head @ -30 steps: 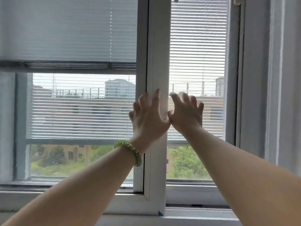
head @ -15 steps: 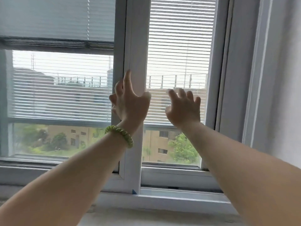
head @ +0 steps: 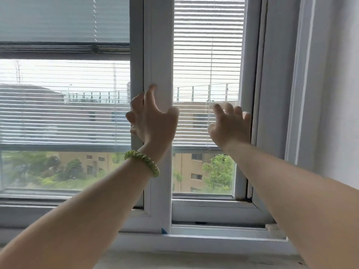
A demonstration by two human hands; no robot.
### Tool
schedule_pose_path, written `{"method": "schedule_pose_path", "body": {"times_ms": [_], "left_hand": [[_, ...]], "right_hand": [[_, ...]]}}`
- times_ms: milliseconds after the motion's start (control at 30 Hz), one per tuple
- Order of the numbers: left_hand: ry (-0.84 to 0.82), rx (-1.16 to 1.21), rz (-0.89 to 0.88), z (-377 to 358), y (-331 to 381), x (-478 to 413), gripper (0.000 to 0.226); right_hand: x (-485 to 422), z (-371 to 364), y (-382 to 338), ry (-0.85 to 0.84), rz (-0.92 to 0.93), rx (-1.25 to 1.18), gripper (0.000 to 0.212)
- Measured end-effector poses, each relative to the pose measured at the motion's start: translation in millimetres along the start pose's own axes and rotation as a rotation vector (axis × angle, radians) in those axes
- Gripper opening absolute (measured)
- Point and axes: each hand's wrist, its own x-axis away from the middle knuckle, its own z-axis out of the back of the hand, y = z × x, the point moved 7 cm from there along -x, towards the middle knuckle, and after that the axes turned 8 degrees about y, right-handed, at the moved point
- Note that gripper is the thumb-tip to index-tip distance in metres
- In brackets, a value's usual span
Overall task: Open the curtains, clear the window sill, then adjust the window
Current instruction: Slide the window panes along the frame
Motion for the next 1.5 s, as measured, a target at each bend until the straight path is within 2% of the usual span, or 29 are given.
{"method": "schedule_pose_path", "body": {"times_ms": [567,833,1067,1200,1500], "left_hand": [[-0.305,-0.067,-0.149,-65.1,58.1,56.8,0.094],[-0.521,0.063,-0.145,-91.8,92.1,88.8,0.097],[-0.694,0.177,-0.101,-118.8,116.3,109.0,0.093],[-0.682,0.172,-0.121,-125.2,118.9,115.7,0.089],[-0.694,0.193,-0.136,-126.5,116.8,118.0,0.084]], "right_hand": [[6.4,32.7,51.8,0.098,-0.068,0.045,0.045],[11.7,52.5,89.4,0.133,-0.106,0.042,0.053],[15.0,65.1,108.2,0.18,-0.06,0.071,0.047],[14.7,63.5,111.2,0.186,0.0,0.108,0.049],[15.4,61.0,112.2,0.194,-0.035,0.056,0.044]]}}
